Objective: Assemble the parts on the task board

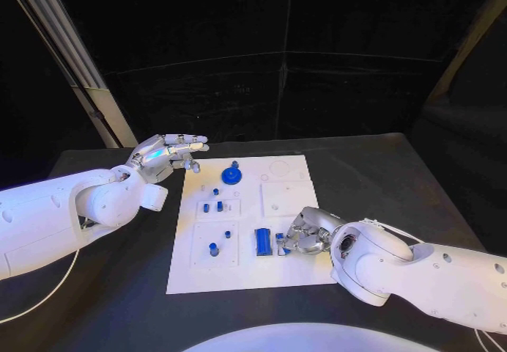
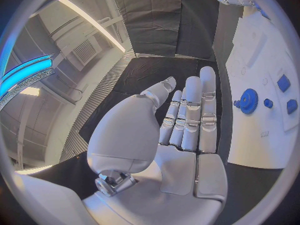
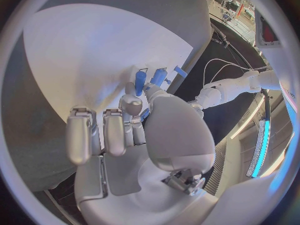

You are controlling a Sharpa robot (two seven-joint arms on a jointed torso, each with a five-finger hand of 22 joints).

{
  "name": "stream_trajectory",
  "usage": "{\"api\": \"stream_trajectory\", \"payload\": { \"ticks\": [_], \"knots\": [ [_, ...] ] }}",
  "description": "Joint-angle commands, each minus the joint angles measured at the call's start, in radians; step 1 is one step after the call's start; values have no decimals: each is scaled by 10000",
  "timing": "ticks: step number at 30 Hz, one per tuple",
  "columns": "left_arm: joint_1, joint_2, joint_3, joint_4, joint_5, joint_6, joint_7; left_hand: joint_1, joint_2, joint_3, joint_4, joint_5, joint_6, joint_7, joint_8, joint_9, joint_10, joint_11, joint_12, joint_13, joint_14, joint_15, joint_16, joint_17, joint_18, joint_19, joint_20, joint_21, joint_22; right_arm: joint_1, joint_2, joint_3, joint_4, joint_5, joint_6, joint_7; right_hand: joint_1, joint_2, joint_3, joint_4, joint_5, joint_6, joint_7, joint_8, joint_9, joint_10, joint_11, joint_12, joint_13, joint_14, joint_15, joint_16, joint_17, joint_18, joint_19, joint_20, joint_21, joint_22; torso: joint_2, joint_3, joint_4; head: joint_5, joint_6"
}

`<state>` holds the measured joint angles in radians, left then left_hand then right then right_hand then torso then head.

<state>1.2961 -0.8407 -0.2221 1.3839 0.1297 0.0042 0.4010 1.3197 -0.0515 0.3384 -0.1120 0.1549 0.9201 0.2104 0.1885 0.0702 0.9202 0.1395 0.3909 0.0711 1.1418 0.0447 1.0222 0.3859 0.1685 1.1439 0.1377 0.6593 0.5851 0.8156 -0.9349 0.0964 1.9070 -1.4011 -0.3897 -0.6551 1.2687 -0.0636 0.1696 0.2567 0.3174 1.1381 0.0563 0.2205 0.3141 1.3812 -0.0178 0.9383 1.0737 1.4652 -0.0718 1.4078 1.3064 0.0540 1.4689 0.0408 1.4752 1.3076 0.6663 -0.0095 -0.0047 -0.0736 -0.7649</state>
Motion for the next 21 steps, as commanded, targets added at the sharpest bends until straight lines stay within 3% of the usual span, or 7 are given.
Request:
{"api": "stream_trajectory", "payload": {
  "ticks": [1,11,17,21],
  "knots": [
    [14,14,8,16,-23,108,57,16,75,-6,-47,32,-53,18,38,-13,-77,-13,60,-13,-44,-7,36,-9,145,-58,20,-33,-11,2,62,-8,29,-93,299,-33,-137,13,-92,54,-23,118,-19,72,31,111,-26,97,75,582,-98,55,35,-189,86,-71,57,1409,-4,0,-2,-11,-6],
    [15,10,8,17,-23,97,58,16,75,-6,-47,32,-53,18,38,-13,-77,-13,60,-13,-44,-7,36,-9,145,-58,20,-33,-11,2,113,-8,19,-315,360,-48,-336,58,-283,186,67,169,-44,100,97,190,-47,228,208,585,-118,72,69,-191,89,-93,59,1417,-2,-4,1,-19,-5],
    [15,11,8,11,-23,97,55,16,75,-6,-47,32,-53,18,38,-13,-77,-13,60,-13,-44,-7,36,-9,145,-58,20,-33,-11,2,116,-8,23,-406,350,-33,-857,-13,-801,334,-24,188,-28,102,157,217,-32,235,259,585,-107,75,80,-192,90,-95,57,1420,-8,-3,4,-25,-12],
    [15,9,8,6,-23,93,52,16,75,-6,-47,32,-53,18,38,-13,-77,-13,60,-13,-44,-7,36,-9,145,-58,20,-33,-11,2,91,-8,46,-476,321,11,-1589,92,-1568,336,-1186,198,-54,90,232,240,-56,249,339,587,-113,80,99,-194,98,-96,62,1435,-6,0,-1,-21,-10]
  ]
}}
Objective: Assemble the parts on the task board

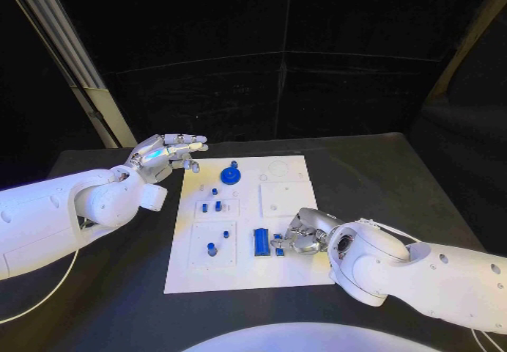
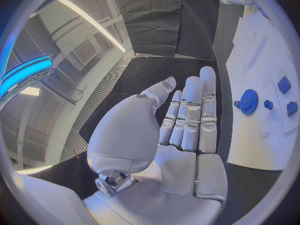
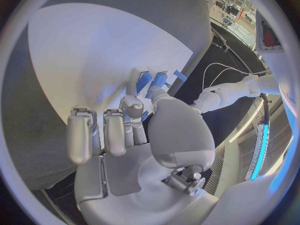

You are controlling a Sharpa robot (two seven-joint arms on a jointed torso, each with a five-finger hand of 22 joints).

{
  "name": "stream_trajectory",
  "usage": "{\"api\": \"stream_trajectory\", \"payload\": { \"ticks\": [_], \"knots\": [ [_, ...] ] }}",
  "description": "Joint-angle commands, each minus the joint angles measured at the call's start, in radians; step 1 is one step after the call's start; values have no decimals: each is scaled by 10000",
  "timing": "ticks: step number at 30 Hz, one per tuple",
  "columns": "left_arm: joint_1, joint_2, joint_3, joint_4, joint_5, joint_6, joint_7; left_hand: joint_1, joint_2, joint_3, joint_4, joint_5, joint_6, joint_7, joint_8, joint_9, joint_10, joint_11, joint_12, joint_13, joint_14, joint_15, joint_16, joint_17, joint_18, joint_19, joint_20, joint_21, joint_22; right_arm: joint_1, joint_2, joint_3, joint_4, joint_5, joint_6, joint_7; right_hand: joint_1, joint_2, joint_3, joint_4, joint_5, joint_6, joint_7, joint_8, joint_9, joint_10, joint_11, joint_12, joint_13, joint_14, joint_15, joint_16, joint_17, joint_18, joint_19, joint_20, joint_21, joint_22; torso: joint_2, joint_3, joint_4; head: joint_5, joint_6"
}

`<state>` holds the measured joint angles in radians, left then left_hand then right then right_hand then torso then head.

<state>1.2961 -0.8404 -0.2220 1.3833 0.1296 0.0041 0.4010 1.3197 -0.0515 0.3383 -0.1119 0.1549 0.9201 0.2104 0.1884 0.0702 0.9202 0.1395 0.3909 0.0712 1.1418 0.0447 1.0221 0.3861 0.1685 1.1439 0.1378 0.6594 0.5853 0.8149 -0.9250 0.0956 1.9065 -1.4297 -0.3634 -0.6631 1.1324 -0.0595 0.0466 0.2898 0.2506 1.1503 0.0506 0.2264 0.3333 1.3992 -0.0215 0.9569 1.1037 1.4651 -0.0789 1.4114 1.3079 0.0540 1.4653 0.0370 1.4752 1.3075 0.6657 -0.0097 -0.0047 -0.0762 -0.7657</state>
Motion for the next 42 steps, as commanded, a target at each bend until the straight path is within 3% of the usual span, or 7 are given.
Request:
{"api": "stream_trajectory", "payload": {
  "ticks": [1,11,15,18,21,33,42],
  "knots": [
    [14,6,8,11,-23,93,52,16,75,-6,-47,32,-53,18,38,-13,-77,-13,60,-13,-44,-6,37,-10,145,-58,20,-34,-13,8,-19,0,57,-201,50,101,-294,74,-461,14,-650,75,1,29,56,60,-16,59,49,589,-45,45,89,-194,134,-60,61,1436,-3,3,1,10,-4],
    [14,-8,8,9,-23,88,49,16,75,-6,-47,32,-53,18,38,-13,-77,-13,60,-13,-44,-6,37,-10,145,-58,20,-34,-13,8,-160,0,154,-276,49,263,-584,198,-933,12,-943,67,0,18,116,62,-10,37,88,590,-48,43,94,-194,134,-60,59,1441,-8,8,-3,12,-5],
    [14,-9,8,7,-23,88,49,16,75,-6,-47,32,-53,18,38,-13,-77,-13,60,-13,-44,-6,37,-10,145,-58,20,-34,-13,8,-265,0,198,-281,177,455,-49,260,-1048,-140,-798,36,2,-1,160,36,-6,-24,90,585,-45,25,75,-188,117,-62,40,1423,-8,5,1,12,-5],
    [13,-15,7,0,-23,85,48,16,75,-6,-47,32,-53,18,38,-13,-77,-13,60,-13,-44,-6,37,-10,145,-58,20,-34,-13,8,-386,0,258,-224,327,712,626,178,-1180,-436,-781,-38,42,-45,192,-40,11,-183,26,564,-26,-40,-11,-170,61,-48,-16,1360,-10,7,2,15,0],
    [13,-21,7,-6,-23,81,46,5,86,-8,-52,32,-68,20,59,-14,-96,-10,86,-16,-51,-3,47,-26,144,-60,22,-36,-16,7,-506,0,317,-148,470,946,812,117,-1299,-521,-834,-74,61,-71,203,-86,32,-285,-24,553,-13,-75,-56,-161,33,-34,-44,1329,-10,6,-7,12,2],
    [12,-18,6,-19,-23,76,37,5,86,-8,-52,32,-68,20,59,-14,-96,-10,86,-16,-51,-3,47,-26,144,-60,22,-36,-16,7,-649,-2,254,-71,604,971,915,221,-1376,-521,-901,-73,68,-80,220,-91,44,-295,-12,554,-5,-78,-52,-162,35,-22,-45,1333,-1,-4,12,-33,27],
    [12,-18,6,-13,-23,75,32,5,86,-8,-52,32,-68,20,59,-14,-96,-10,86,-16,-51,-3,47,-26,144,-60,22,-36,-16,7,-529,-2,50,-80,1048,846,1201,344,-1437,-637,-909,-70,65,-89,244,-84,40,-293,14,559,-6,-78,-43,-162,38,-19,-45,1339,4,-1,8,0,-3]
  ]
}}
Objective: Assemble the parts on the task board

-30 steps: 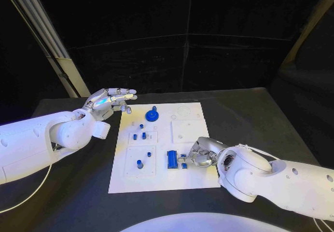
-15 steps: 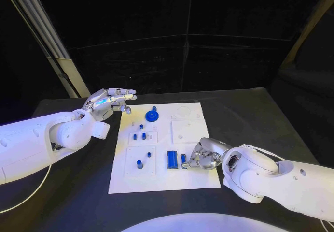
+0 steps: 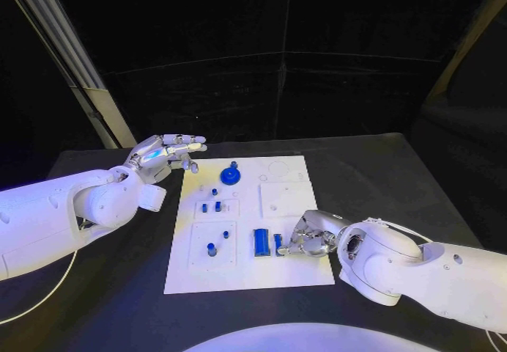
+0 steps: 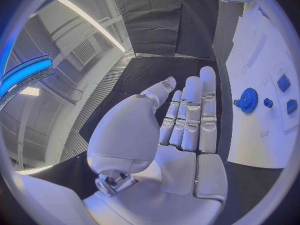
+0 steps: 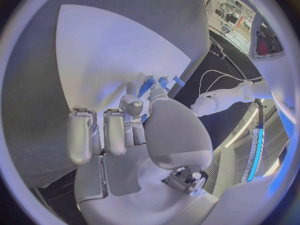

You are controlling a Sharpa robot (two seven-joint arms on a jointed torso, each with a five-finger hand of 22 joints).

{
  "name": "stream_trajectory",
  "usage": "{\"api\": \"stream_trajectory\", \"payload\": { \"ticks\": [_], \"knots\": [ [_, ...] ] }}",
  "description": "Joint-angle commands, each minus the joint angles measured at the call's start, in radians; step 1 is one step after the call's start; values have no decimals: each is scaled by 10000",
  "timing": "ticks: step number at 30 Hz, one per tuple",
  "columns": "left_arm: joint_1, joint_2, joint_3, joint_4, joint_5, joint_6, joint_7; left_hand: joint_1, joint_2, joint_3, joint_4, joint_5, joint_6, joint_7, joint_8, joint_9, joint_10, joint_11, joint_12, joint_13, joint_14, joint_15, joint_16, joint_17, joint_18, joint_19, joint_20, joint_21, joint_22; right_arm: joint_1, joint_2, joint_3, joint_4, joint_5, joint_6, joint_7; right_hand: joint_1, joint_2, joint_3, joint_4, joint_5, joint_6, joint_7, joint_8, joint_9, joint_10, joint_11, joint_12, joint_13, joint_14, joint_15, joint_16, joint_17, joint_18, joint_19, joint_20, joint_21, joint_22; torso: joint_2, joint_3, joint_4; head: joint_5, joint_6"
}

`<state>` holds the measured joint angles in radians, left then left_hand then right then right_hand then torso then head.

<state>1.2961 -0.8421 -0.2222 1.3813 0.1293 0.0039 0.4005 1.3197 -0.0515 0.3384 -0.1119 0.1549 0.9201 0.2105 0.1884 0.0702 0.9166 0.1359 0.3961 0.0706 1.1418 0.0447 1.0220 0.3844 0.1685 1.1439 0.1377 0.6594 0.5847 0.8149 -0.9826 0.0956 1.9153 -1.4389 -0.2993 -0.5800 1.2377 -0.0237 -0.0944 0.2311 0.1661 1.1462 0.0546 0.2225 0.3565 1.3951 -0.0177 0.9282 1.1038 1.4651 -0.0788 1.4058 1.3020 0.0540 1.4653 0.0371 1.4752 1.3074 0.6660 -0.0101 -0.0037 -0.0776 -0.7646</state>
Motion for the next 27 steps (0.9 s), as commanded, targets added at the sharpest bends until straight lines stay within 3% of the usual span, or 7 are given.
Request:
{"api": "stream_trajectory", "payload": {
  "ticks": [1,17,22,27],
  "knots": [
    [13,0,7,8,-19,77,38,5,86,-8,-52,32,-69,20,59,-14,-60,26,34,-10,-51,-3,48,-10,143,-60,22,-37,-10,8,68,-2,-57,2,424,2,204,1,-38,-79,-65,-29,25,-53,16,-46,1,-15,12,559,-7,-22,17,-162,37,-19,-46,1339,3,1,0,16,-29],
    [13,11,7,-10,-19,78,29,5,86,-8,-52,32,-69,20,59,-14,-60,26,34,-10,-51,-3,48,-10,143,-60,22,-37,-10,8,245,-2,-168,-358,220,-124,307,87,-76,-113,-37,-25,27,-58,27,-38,2,0,36,560,-8,-25,18,-165,45,-19,-40,1350,-2,15,-21,31,-59],
    [12,24,6,-26,-19,85,27,5,86,-8,-52,32,-69,20,59,-14,-60,26,34,-10,-51,-3,48,-10,143,-60,22,-37,-10,8,165,-1,-51,-264,-85,245,173,81,-246,-4,30,-31,39,-72,36,-46,13,-48,15,559,2,-35,7,-162,36,-13,-51,1339,-8,26,-17,29,-34],
    [9,31,5,-42,-19,94,23,5,86,-8,-52,32,-69,20,59,-14,-60,26,34,-10,-51,-3,48,-10,143,-60,22,-37,-10,9,-44,2,69,345,-519,814,-13,38,-519,193,117,-108,65,-129,36,-155,39,-343,-168,518,21,-165,-178,-122,-75,2,-164,1202,-16,14,7,11,-20]
  ]
}}
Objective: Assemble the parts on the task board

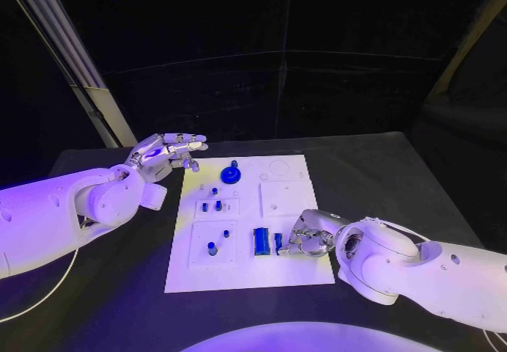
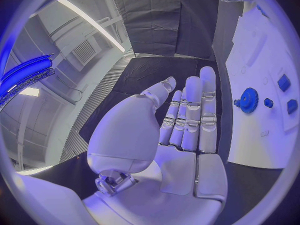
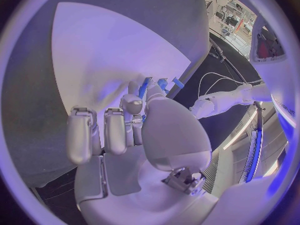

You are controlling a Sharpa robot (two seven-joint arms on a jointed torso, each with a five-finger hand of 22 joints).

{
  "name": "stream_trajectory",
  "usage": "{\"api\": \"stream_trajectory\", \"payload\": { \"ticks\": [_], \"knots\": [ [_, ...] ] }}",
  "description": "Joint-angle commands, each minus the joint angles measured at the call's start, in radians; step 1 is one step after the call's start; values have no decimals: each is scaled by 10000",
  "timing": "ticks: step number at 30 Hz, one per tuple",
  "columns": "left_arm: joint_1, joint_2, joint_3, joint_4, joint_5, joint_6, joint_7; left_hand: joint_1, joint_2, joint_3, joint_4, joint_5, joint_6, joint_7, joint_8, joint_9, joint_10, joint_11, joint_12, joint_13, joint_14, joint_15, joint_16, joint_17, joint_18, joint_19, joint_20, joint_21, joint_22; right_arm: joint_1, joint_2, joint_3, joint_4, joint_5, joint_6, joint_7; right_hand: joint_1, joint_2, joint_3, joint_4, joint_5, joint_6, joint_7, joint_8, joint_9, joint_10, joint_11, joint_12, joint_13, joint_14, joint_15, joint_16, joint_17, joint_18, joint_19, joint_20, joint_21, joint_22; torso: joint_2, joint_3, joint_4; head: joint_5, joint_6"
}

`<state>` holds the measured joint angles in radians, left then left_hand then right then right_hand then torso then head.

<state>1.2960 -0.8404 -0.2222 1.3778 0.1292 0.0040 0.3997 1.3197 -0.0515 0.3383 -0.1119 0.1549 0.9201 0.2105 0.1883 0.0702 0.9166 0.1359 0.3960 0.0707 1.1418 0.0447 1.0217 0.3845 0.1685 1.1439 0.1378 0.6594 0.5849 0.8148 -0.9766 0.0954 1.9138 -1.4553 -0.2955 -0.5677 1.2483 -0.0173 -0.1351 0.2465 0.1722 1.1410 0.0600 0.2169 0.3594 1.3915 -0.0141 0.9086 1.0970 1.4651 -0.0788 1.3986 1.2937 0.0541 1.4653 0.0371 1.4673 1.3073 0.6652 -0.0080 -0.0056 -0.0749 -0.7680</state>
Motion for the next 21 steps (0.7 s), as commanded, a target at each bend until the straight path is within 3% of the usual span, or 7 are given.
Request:
{"api": "stream_trajectory", "payload": {
  "ticks": [1,9,21],
  "knots": [
    [9,16,4,-14,-19,96,30,5,86,-8,-52,32,-69,20,60,-14,-60,26,36,-12,-51,-3,51,-11,143,-60,22,-36,-12,10,-144,5,104,604,-634,786,-141,-28,-166,78,88,-78,20,-88,7,-162,11,-258,-173,501,27,-144,-167,-107,-117,7,-128,1150,-11,-10,22,-16,25],
    [4,46,-3,-39,-19,103,24,5,86,-8,-52,32,-69,20,60,-14,-60,26,36,-12,-51,-3,51,-11,143,-60,22,-36,-12,15,-250,80,35,938,-789,996,-65,73,-243,140,254,-88,23,-104,22,-186,15,-321,-204,505,34,-150,-158,-109,-110,18,-128,1158,6,-15,20,-21,70],
    [3,54,-10,-20,-20,100,20,5,86,-8,-52,32,-69,20,60,-14,-60,26,36,-12,-51,-3,51,-11,143,-60,22,-36,-12,18,77,104,-378,31,-628,121,345,306,-235,3,309,-11,-8,-75,66,-89,-16,-160,-82,542,11,-75,-37,-138,-21,3,-49,1264,18,-23,21,5,39]
  ]
}}
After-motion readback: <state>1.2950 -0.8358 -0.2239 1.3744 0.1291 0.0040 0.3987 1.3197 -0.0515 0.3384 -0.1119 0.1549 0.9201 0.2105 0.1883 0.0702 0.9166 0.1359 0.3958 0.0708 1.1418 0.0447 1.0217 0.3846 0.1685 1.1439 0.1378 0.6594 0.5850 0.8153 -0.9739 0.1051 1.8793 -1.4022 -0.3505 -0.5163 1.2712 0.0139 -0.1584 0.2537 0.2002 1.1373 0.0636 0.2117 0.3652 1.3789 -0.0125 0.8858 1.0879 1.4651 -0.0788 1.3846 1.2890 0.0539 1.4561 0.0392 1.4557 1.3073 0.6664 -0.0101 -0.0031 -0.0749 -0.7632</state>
